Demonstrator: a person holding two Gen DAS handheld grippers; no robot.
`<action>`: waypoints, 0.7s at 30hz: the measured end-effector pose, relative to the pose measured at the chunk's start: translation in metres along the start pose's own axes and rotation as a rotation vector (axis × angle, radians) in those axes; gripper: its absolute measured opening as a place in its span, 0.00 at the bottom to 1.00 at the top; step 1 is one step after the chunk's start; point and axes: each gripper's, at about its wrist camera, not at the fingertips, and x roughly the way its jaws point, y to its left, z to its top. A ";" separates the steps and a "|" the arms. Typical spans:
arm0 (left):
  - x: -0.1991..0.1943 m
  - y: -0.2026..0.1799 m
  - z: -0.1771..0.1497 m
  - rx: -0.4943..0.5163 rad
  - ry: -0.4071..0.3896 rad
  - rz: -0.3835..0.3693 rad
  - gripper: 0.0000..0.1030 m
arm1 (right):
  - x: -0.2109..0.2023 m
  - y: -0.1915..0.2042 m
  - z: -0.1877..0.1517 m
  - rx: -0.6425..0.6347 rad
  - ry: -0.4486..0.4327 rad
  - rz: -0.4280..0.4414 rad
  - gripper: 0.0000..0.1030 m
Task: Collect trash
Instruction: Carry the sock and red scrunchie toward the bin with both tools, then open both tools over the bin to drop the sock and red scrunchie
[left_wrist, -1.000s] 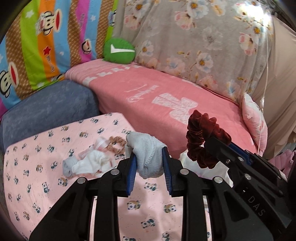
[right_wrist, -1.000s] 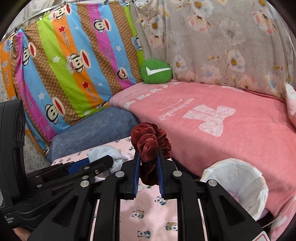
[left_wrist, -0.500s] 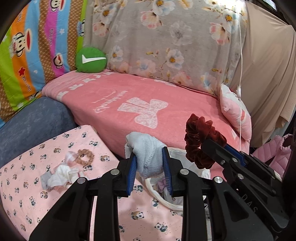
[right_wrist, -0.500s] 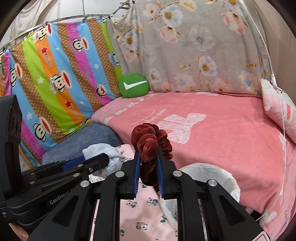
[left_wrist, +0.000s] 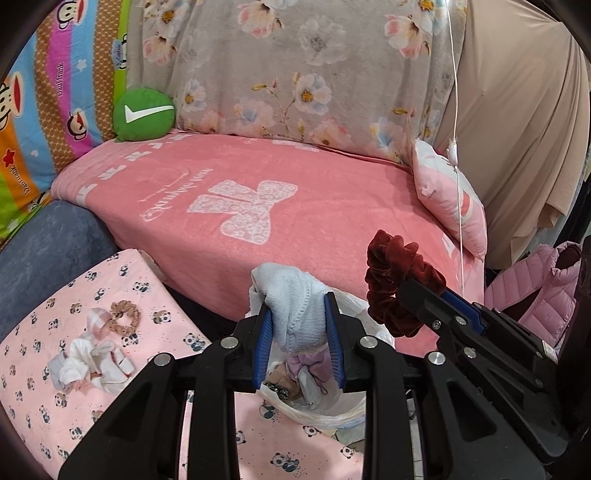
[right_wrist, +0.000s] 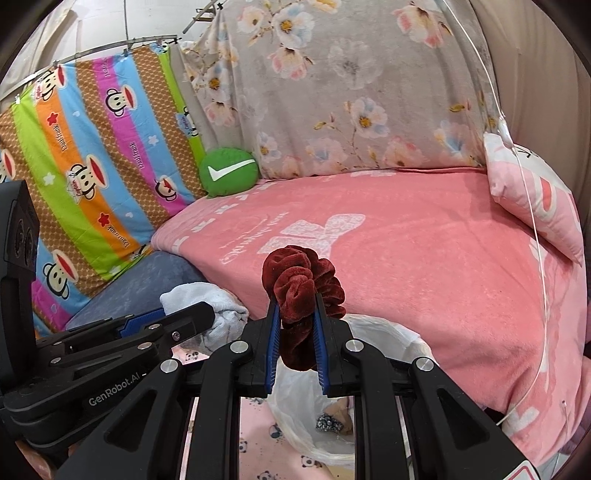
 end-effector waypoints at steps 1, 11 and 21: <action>0.003 -0.002 0.000 0.004 0.004 -0.003 0.25 | 0.002 -0.004 -0.001 0.005 0.004 -0.006 0.17; 0.026 -0.017 0.001 0.027 0.041 -0.021 0.30 | 0.015 -0.027 -0.005 0.032 0.029 -0.039 0.18; 0.036 -0.014 0.000 -0.017 0.044 0.019 0.67 | 0.018 -0.045 -0.009 0.083 0.033 -0.076 0.26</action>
